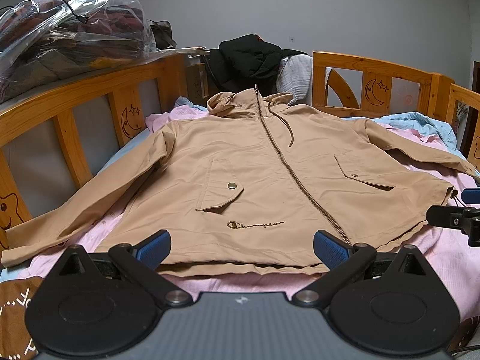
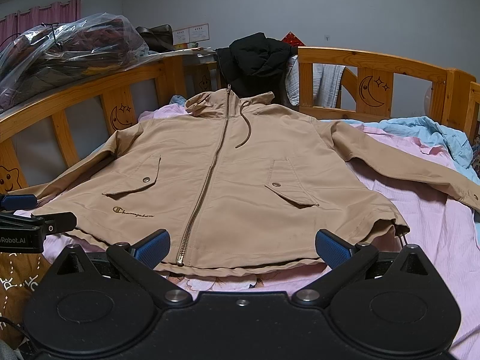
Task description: Fold large clothes
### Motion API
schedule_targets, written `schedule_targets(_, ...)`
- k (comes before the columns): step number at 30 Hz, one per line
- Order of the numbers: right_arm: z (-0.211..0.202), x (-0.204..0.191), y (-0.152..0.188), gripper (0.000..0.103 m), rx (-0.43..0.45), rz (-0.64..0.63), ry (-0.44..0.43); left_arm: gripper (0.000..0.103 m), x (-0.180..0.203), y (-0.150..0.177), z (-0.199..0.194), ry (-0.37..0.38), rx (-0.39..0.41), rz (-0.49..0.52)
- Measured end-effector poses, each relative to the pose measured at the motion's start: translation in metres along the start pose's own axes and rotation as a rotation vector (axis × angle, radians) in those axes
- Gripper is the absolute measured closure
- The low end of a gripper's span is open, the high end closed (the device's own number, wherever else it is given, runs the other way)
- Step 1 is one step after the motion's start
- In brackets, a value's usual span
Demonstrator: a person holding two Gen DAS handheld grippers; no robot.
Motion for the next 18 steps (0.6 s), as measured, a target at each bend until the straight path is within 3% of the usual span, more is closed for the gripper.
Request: schedule_targets(18, 0.0002, 0.0, 0.0004, 0.0, -0.001, 0.004, 0.0, 0.0, -0.0007, 0.0, -0.003, 0.0, -0.001, 0.001)
Point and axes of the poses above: each gripper's, at about its wrist camera, not at the fingertips, and z roughly the way its jaws point, x to its right, y to its underside, the point moved 5 cm from there along z, roughly the way its jaws point, and after that the axes turned 7 degrees about -z, right-handed, at the moved point
